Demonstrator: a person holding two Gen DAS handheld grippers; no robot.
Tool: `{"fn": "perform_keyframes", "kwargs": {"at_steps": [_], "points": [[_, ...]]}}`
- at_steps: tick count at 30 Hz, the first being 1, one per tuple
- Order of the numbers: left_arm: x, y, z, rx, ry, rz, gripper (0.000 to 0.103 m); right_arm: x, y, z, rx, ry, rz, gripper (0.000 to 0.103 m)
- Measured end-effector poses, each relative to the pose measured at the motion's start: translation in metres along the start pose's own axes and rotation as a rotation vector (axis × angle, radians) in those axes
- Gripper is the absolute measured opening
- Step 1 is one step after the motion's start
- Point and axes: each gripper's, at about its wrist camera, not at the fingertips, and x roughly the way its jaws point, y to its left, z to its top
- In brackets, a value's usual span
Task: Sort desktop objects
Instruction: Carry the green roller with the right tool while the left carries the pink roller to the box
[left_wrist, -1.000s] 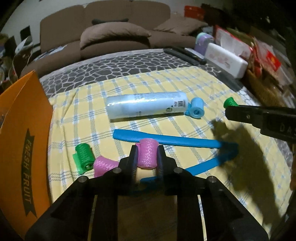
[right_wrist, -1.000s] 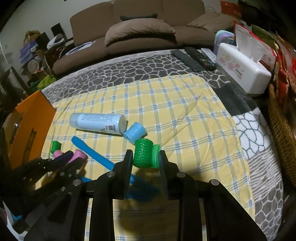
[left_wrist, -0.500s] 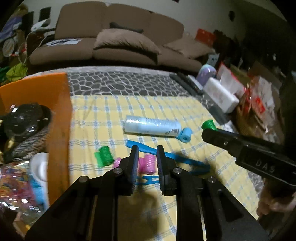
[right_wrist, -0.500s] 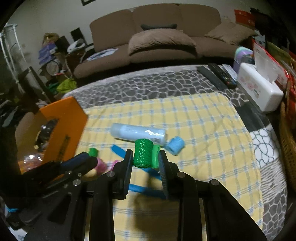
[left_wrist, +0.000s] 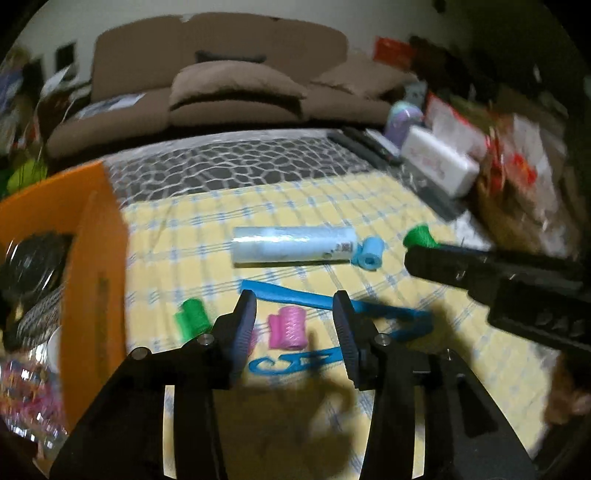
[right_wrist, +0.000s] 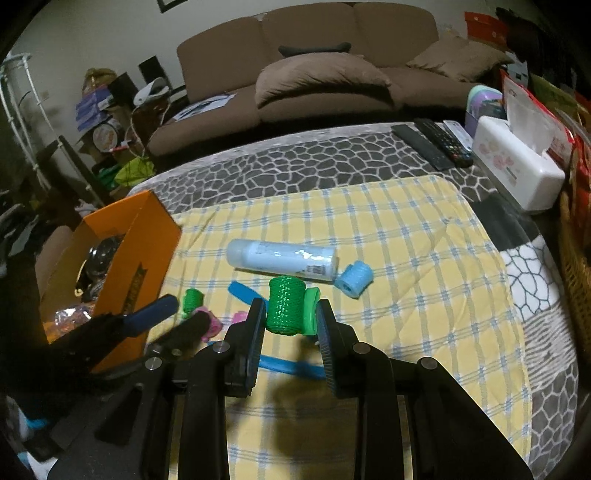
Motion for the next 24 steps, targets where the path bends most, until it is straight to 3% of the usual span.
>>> {"fn": "perform_keyframes", "kwargs": {"at_steps": [4, 9, 10, 16, 24], "points": [[0.028, -0.022, -0.007, 0.113, 0.047, 0.047, 0.035, 0.004, -0.012, -0.002, 0.006, 0.009, -0.016, 0.028], [0.050, -0.020, -0.019, 0.110, 0.086, 0.072, 0.025, 0.008, -0.025, -0.004, 0.020, 0.021, -0.030, 0.028], [0.048, -0.017, -0.020, 0.103, 0.075, 0.073, 0.018, 0.008, -0.027, -0.005, 0.024, 0.022, -0.032, 0.028], [0.034, -0.002, -0.016, 0.016, 0.059, 0.020, 0.018, 0.008, -0.026, -0.004, 0.025, 0.022, -0.025, 0.028], [-0.023, 0.010, 0.004, -0.056, -0.021, -0.027, 0.018, -0.006, -0.002, 0.004, 0.019, -0.010, 0.048, 0.028]]}}
